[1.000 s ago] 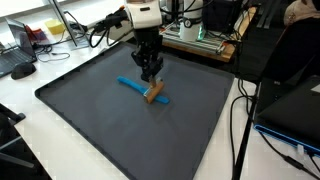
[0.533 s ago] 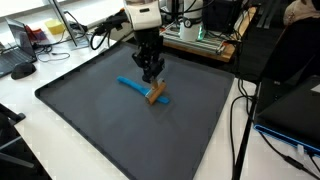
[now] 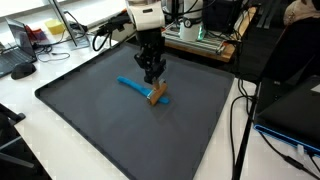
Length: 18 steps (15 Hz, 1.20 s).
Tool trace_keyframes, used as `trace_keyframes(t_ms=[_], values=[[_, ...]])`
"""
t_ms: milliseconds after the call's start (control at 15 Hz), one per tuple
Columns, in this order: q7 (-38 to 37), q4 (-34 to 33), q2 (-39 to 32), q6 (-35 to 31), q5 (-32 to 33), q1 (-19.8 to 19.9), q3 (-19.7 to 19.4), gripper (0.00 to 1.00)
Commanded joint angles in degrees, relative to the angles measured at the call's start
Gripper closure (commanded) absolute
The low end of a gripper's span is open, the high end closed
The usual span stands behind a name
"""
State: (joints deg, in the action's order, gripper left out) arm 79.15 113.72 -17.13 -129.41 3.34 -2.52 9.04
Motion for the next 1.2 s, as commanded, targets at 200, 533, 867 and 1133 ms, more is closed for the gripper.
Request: trace_keyframes(t_ms=[200, 533, 867, 1133], values=[[1.1, 1.8, -2.7, -3.5, -1.3, -0.3, 1.0, 0.78], [2.2, 2.1, -2.8, -3.8, -2.1, -0.2, 1.5, 0.78], [3.7, 2.4, -2.7, -3.8, -2.4, -0.3, 2.1, 0.78], [5.3, 2.5, -2.7, -3.7, -2.9, -0.3, 2.5, 0.78]])
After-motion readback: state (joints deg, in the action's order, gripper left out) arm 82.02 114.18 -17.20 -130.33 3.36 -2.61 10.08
